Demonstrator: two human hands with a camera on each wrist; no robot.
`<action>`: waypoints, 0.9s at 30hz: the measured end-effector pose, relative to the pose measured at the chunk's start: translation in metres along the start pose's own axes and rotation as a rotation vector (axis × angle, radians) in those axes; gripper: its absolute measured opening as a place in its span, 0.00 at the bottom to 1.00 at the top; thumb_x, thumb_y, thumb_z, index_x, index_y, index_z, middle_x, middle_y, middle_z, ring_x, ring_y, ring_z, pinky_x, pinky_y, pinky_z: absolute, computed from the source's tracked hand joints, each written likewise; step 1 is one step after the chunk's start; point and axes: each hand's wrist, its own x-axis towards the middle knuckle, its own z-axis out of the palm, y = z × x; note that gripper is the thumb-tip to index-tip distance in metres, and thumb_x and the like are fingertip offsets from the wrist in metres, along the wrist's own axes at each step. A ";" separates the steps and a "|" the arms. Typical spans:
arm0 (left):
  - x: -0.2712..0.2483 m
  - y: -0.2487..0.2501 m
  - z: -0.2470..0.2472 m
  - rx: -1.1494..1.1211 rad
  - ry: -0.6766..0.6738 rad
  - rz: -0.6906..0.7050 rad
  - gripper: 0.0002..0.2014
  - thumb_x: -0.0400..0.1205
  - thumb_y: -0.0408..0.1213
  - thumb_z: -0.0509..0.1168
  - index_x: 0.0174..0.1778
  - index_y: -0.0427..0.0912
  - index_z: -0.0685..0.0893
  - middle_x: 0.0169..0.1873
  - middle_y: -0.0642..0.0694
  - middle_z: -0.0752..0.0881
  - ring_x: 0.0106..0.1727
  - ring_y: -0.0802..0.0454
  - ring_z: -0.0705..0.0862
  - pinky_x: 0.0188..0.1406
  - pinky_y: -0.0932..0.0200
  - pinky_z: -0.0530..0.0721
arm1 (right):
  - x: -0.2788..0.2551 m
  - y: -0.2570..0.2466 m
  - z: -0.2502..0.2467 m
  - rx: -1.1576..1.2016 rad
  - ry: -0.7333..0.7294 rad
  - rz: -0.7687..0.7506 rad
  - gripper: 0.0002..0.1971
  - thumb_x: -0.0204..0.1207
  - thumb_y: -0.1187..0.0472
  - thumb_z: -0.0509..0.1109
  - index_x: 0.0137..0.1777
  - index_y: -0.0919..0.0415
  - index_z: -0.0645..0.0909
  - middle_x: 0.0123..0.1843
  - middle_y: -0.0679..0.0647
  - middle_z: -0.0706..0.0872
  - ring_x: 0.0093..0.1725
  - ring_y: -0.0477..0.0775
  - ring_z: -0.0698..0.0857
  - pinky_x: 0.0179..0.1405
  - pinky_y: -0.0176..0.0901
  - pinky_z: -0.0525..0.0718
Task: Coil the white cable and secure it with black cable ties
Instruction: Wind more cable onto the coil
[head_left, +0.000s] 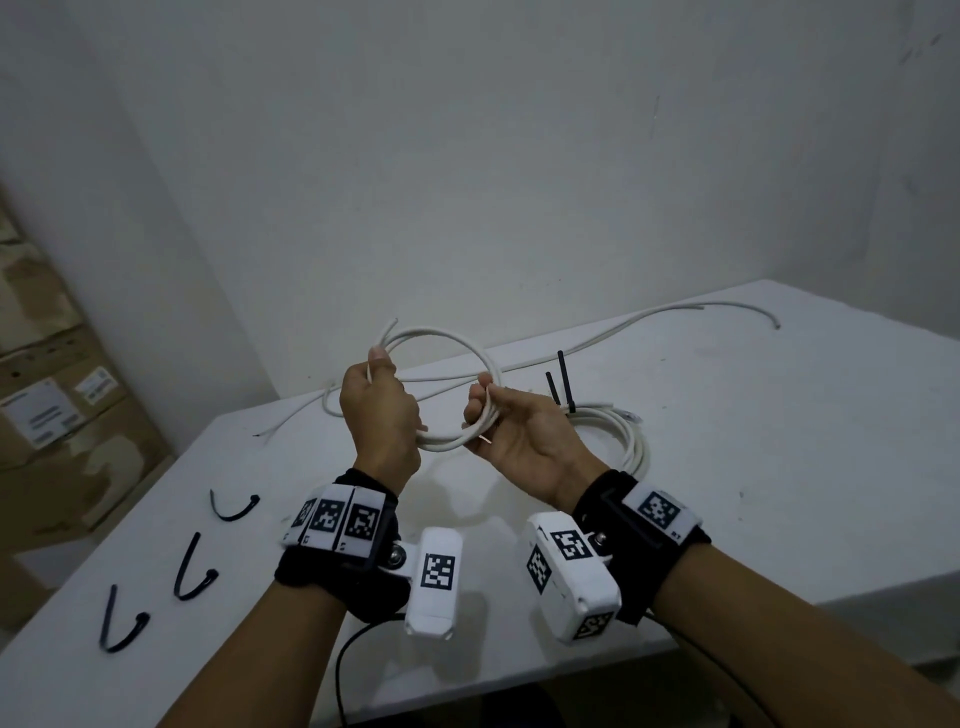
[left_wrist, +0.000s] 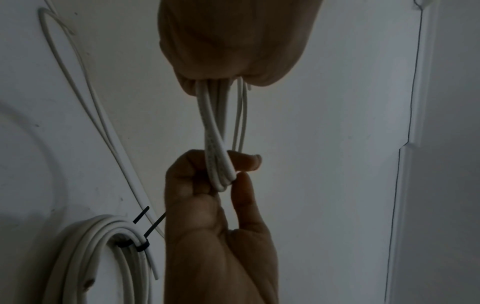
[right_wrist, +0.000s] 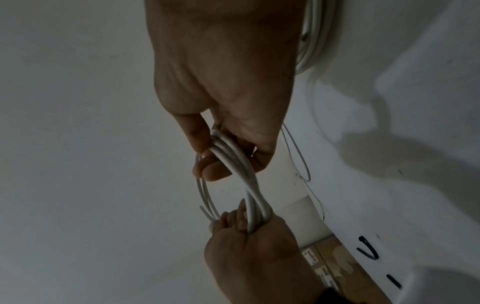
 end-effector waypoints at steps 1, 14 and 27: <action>-0.001 0.001 0.000 0.007 -0.007 0.015 0.15 0.88 0.48 0.54 0.39 0.44 0.72 0.28 0.48 0.69 0.20 0.54 0.65 0.12 0.68 0.65 | 0.000 0.002 0.000 -0.021 0.015 -0.024 0.09 0.82 0.67 0.58 0.45 0.60 0.78 0.35 0.53 0.85 0.30 0.49 0.85 0.40 0.43 0.84; -0.007 -0.003 0.004 -0.055 -0.022 0.013 0.16 0.88 0.47 0.55 0.37 0.43 0.71 0.26 0.49 0.67 0.17 0.55 0.64 0.13 0.67 0.63 | -0.001 0.009 0.012 0.191 0.207 -0.058 0.13 0.85 0.70 0.52 0.39 0.64 0.72 0.30 0.56 0.74 0.27 0.50 0.75 0.33 0.44 0.83; -0.004 -0.002 0.005 -0.118 -0.020 -0.117 0.17 0.89 0.47 0.54 0.36 0.42 0.71 0.26 0.49 0.66 0.11 0.59 0.62 0.12 0.69 0.62 | -0.007 0.004 0.021 0.388 0.286 -0.121 0.13 0.85 0.59 0.58 0.40 0.64 0.72 0.27 0.57 0.71 0.29 0.52 0.70 0.39 0.45 0.75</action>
